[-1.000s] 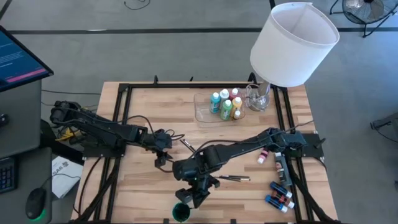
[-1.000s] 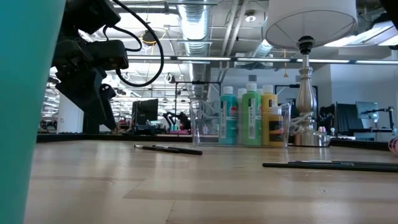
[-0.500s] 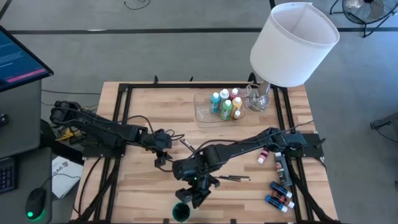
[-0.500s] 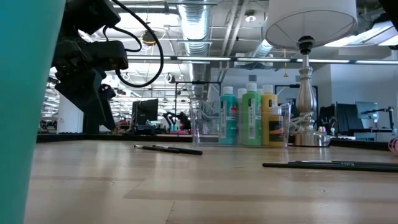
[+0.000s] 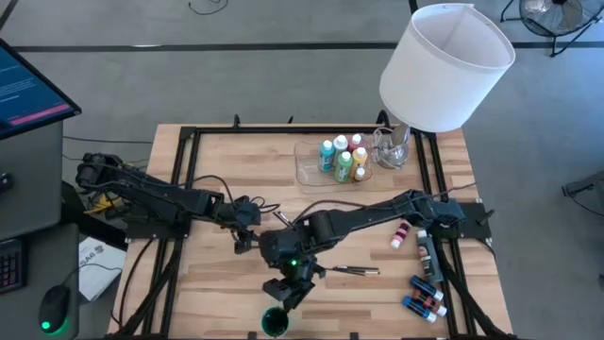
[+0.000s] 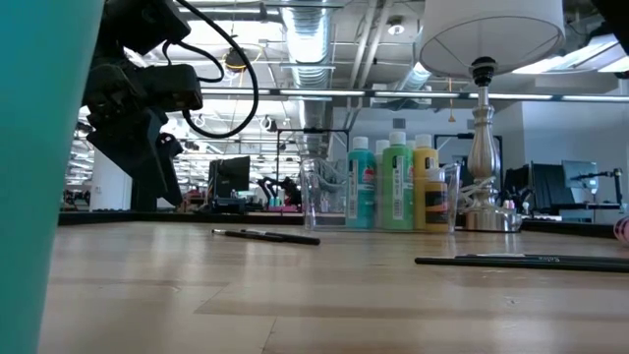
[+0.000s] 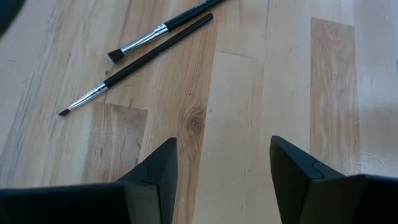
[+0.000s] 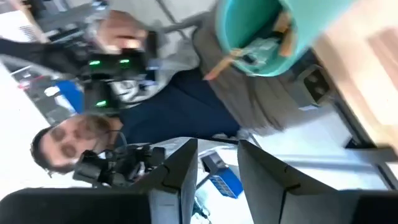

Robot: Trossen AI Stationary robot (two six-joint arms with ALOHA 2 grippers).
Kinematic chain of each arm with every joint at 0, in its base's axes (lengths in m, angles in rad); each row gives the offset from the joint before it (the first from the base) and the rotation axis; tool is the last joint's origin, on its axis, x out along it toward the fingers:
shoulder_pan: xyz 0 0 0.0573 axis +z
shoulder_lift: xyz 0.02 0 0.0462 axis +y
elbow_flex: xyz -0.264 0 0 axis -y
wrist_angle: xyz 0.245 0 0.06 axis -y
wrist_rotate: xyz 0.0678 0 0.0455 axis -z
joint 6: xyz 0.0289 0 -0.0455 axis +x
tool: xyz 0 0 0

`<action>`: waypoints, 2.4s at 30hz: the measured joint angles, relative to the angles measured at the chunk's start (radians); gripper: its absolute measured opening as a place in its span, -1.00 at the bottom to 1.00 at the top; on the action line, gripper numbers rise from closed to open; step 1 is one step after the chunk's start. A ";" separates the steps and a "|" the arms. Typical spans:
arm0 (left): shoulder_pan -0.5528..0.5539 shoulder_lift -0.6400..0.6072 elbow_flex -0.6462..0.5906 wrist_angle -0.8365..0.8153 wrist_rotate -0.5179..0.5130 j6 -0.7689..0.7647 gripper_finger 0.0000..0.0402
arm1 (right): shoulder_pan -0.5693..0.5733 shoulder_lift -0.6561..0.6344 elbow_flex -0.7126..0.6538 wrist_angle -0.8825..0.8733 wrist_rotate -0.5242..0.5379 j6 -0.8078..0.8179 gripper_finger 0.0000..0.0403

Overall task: Pick & Place Paint Supplies
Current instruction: Adjust the green cup on the table

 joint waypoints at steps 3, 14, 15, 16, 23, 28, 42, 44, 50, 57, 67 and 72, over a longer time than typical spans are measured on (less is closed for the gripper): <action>0.000 0.000 0.000 0.000 0.000 0.000 -0.24 | -0.006 -0.047 -0.001 -0.002 0.018 -0.038 -0.46; 0.000 0.000 -0.001 0.017 -0.007 0.000 -0.24 | 0.030 -0.275 -0.001 -0.170 0.460 -0.398 -0.46; 0.000 0.000 -0.001 0.021 -0.007 0.000 -0.24 | 0.044 -0.291 -0.001 -0.188 0.536 -0.444 -0.46; 0.000 0.000 -0.001 0.021 -0.007 0.000 -0.24 | 0.057 -0.305 0.000 -0.190 0.611 -0.488 -0.46; -0.002 0.000 -0.001 0.014 -0.007 -0.036 -0.24 | 0.220 -0.328 -0.003 -0.306 1.085 -0.797 -0.46; -0.022 0.000 -0.001 -0.026 -0.002 -0.109 -0.24 | 0.322 -0.276 -0.059 -0.332 1.410 -0.903 -0.46; -0.196 0.000 -0.001 -0.135 0.188 -0.313 -0.24 | 0.415 -0.484 -0.806 0.290 1.631 -0.877 -0.46; -0.235 0.000 -0.001 -0.124 0.192 -0.357 -0.24 | 0.419 -0.550 -0.944 0.500 1.582 -0.941 -0.46; -0.387 0.000 -0.001 0.071 0.178 -0.482 -0.24 | 0.384 -0.730 -1.277 1.071 1.462 -1.164 -0.46; -0.589 0.000 -0.001 0.380 -0.053 -0.577 -0.25 | 0.278 -0.786 -1.521 1.481 1.209 -1.307 -0.46; -0.880 0.048 0.122 0.401 -0.511 -0.682 -0.40 | 0.174 -0.784 -1.675 1.604 1.069 -1.283 -0.46; -0.924 0.192 0.243 0.406 -0.542 -0.743 -0.43 | 0.173 -0.784 -1.674 1.634 1.032 -1.308 -0.46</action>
